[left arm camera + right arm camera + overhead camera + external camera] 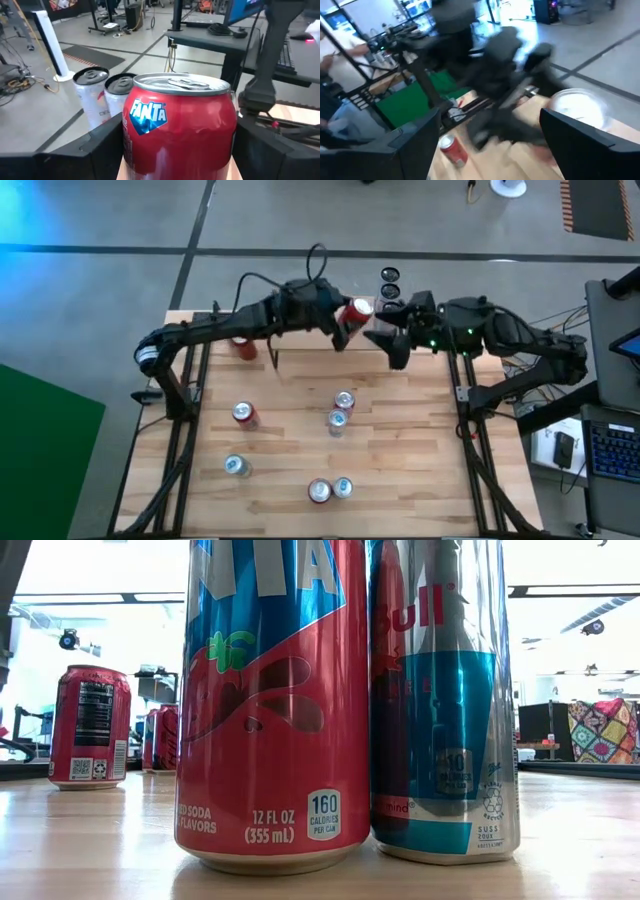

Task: Place canned beverage on shelf
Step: Put the top right red soda can on the shelf

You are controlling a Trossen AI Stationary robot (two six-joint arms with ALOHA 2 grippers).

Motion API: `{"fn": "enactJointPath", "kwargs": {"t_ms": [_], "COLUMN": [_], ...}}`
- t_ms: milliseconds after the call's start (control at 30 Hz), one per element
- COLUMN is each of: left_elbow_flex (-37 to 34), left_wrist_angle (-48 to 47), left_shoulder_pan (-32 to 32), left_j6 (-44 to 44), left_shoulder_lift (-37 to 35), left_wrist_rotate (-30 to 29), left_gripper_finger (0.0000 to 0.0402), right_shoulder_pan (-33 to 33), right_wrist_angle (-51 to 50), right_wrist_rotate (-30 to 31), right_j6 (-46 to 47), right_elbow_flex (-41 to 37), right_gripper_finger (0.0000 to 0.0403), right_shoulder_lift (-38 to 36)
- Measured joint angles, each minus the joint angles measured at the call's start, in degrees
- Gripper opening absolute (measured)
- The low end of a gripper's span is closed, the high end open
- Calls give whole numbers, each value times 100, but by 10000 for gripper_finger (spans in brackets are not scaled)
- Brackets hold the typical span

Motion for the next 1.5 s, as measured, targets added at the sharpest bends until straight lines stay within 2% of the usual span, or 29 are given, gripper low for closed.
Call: {"fn": "enactJointPath", "kwargs": {"t_ms": [233,400,533,733,867,1133,1267,1500], "left_elbow_flex": [-6,-35,-35,-88,-216,-772,-870,-867], "left_wrist_angle": [1418,1345,1508,1425,1786,3220,3287,3472], "left_shoulder_pan": [662,962,1069,1279,1417,1574,1711,1979], "left_j6": [47,-46,-97,-222,-363,-565,-434,-578], "left_shoulder_lift": [449,791,798,839,820,810,829,1297], "left_wrist_rotate": [1078,1180,1227,1369,1564,2191,2567,3180], "left_gripper_finger": [285,285,285,285,285,285,286,287], "right_shoulder_pan": [167,183,174,174,172,170,170,159], "right_wrist_angle": [-291,-402,-697,-904,-872,-883,-825,-478], "right_wrist_rotate": [478,587,937,1052,1089,1130,1696,2072], "right_j6": [-62,79,160,162,164,-108,-487,-549], "right_elbow_flex": [7,-2,-2,-11,-11,-11,-11,-11], "right_gripper_finger": [326,326,326,326,325,325,325,325], "right_shoulder_lift": [-205,-358,-486,-648,-781,-945,-993,-954]}}
